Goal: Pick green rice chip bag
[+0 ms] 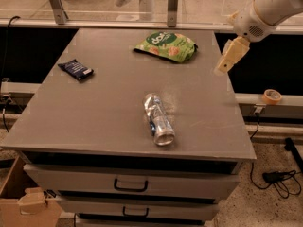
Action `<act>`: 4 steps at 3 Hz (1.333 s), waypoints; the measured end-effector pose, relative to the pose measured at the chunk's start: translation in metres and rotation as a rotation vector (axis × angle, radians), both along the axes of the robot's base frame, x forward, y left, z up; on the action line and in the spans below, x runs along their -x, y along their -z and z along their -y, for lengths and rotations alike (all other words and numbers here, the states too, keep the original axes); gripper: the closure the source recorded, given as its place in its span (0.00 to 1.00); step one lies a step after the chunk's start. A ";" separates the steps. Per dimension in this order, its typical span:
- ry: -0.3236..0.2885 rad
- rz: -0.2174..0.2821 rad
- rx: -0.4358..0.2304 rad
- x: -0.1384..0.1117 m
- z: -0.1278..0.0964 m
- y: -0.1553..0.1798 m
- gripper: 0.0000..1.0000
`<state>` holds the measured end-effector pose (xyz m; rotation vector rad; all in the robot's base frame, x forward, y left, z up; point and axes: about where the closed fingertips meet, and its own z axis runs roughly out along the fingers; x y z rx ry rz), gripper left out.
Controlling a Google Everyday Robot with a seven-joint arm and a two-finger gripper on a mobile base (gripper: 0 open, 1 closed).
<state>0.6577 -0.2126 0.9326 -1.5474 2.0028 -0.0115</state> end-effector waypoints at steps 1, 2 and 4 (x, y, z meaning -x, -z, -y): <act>0.001 0.000 -0.004 -0.001 -0.002 0.001 0.00; 0.012 0.011 -0.040 -0.011 -0.012 0.008 0.00; 0.060 0.042 -0.234 -0.083 -0.060 0.039 0.00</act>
Offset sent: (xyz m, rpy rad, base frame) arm 0.0221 0.0201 -0.0103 0.0820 -0.0331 -0.0323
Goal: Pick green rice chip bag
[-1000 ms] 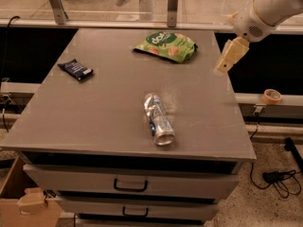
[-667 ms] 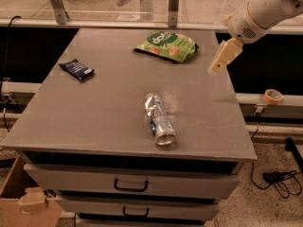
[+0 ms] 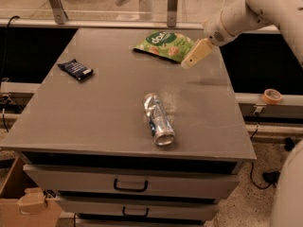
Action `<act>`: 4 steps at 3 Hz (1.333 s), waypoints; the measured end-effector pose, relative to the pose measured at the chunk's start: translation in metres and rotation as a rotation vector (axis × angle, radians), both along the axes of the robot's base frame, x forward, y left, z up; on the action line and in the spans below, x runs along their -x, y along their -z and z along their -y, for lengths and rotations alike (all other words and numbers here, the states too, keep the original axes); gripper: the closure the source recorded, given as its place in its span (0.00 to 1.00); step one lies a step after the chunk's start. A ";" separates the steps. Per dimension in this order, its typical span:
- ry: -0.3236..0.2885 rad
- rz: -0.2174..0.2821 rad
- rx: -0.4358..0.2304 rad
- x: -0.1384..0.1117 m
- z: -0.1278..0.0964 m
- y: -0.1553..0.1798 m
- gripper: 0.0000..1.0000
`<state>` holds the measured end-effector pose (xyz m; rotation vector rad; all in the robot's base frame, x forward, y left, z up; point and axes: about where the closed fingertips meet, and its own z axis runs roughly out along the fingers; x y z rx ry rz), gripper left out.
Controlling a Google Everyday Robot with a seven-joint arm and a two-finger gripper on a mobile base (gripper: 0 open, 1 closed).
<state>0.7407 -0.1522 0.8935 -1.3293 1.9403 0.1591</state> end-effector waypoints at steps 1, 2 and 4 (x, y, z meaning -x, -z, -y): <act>0.065 0.001 -0.112 -0.040 -0.024 0.014 0.00; 0.124 -0.006 -0.171 -0.060 -0.034 0.023 0.00; 0.176 -0.085 -0.230 -0.077 -0.048 0.046 0.40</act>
Offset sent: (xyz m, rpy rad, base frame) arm 0.0831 0.0409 -0.0273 0.2431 0.0051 -0.2035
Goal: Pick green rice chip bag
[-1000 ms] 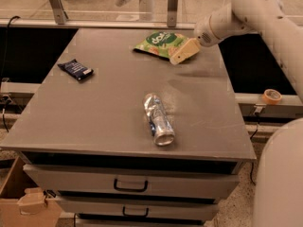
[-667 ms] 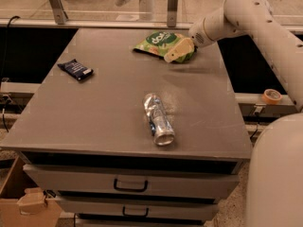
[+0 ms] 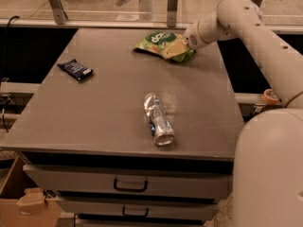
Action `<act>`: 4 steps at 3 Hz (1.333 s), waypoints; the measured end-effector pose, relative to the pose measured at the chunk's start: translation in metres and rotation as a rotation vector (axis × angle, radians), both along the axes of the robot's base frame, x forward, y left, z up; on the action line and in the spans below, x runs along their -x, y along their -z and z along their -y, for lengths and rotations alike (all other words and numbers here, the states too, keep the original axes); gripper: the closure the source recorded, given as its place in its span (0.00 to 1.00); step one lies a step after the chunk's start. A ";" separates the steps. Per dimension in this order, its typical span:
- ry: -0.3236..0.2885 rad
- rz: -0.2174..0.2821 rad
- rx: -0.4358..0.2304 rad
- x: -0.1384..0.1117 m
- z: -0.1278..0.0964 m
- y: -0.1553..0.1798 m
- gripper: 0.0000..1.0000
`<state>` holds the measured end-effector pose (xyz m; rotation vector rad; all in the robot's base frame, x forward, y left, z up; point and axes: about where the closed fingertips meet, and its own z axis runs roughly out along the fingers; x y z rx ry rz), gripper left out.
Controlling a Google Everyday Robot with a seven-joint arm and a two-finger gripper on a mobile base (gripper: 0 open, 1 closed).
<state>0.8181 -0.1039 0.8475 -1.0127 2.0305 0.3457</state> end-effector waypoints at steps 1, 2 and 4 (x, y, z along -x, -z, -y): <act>0.005 -0.018 -0.012 0.005 0.002 0.002 0.64; -0.074 0.033 -0.045 0.021 -0.014 -0.030 0.95; -0.306 0.241 -0.148 0.061 -0.062 -0.125 1.00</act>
Offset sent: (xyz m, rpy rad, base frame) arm -0.0368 0.0189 0.0595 0.0650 -0.0817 0.1296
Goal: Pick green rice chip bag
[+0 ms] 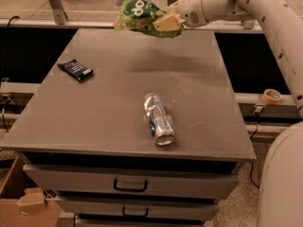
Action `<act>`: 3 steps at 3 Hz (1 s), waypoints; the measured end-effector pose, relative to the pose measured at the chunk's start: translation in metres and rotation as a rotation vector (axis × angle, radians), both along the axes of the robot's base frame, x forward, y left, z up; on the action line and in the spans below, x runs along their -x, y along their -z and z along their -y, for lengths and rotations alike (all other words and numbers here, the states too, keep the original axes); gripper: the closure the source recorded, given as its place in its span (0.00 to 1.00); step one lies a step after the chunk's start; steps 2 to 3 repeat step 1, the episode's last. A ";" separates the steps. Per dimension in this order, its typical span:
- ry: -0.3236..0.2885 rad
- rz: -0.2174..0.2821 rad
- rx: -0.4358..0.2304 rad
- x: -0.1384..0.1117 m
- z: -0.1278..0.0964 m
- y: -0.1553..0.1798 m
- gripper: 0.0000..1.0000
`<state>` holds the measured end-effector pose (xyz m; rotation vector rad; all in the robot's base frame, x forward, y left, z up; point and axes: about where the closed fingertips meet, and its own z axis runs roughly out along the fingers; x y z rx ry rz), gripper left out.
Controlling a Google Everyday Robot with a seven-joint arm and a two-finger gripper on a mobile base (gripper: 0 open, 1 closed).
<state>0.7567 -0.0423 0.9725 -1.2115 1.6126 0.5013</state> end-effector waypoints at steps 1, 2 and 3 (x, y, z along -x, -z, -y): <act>-0.012 0.004 0.002 0.000 -0.005 0.003 1.00; -0.012 0.004 0.002 0.000 -0.005 0.003 1.00; -0.012 0.004 0.002 0.000 -0.005 0.003 1.00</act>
Offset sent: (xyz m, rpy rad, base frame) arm 0.0000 0.0000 0.0000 0.0000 0.0000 0.0000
